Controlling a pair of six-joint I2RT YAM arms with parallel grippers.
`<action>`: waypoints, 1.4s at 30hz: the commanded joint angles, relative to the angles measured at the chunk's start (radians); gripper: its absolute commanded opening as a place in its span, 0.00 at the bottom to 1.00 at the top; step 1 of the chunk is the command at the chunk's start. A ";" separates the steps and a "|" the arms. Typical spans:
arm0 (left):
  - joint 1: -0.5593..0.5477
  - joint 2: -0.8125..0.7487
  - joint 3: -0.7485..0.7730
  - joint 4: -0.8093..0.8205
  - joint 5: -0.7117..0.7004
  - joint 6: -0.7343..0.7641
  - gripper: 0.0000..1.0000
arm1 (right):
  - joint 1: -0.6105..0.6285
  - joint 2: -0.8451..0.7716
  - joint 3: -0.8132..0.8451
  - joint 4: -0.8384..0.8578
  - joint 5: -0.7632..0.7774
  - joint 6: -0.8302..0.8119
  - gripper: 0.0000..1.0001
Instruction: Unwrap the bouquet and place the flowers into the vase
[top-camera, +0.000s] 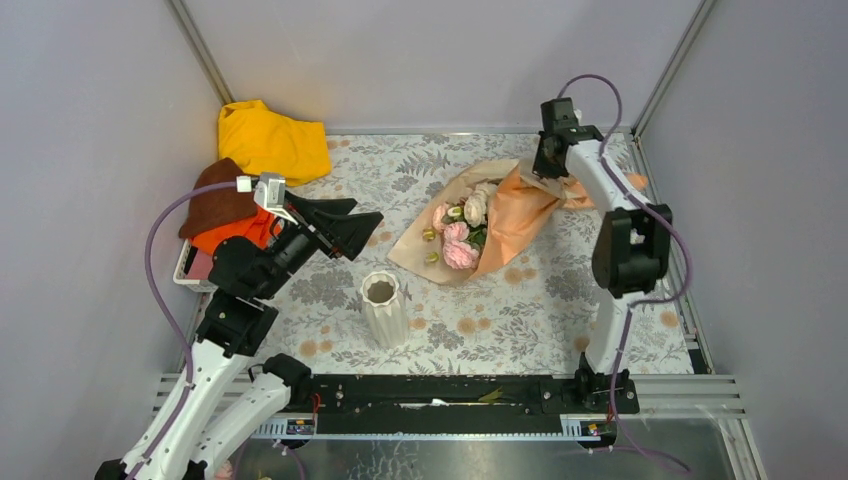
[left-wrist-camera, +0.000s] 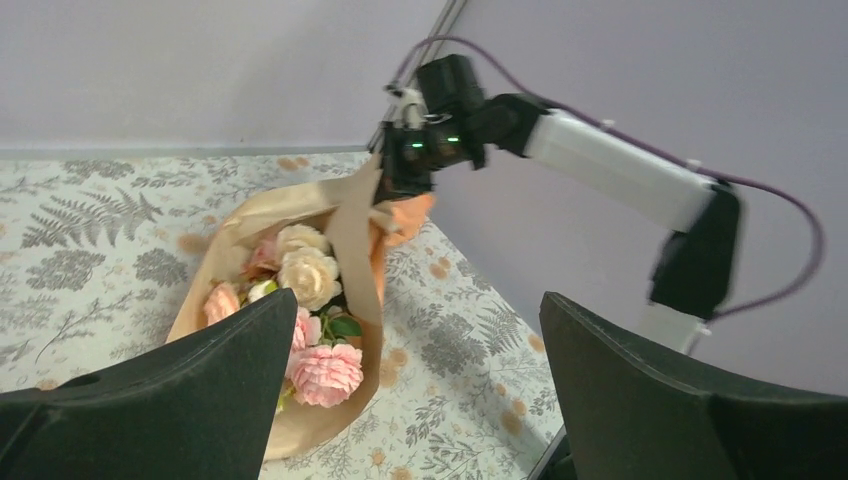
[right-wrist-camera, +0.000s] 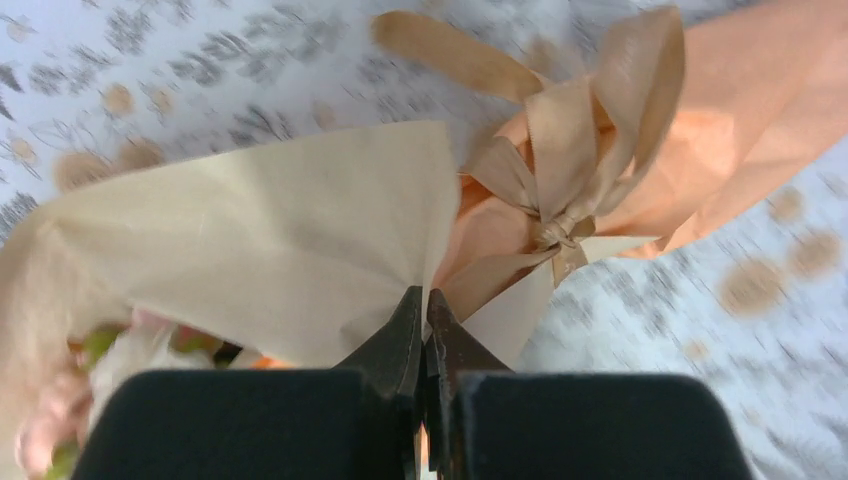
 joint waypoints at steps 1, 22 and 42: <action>-0.007 -0.009 -0.024 0.009 -0.056 -0.001 0.99 | -0.004 -0.297 -0.195 -0.047 0.117 0.044 0.00; -0.008 -0.042 -0.066 -0.013 -0.081 0.018 0.99 | 0.351 -0.592 -0.683 0.095 0.038 -0.015 1.00; -0.007 -0.012 -0.052 -0.084 -0.121 0.055 0.99 | 0.396 -0.067 -0.389 0.145 -0.052 0.001 0.12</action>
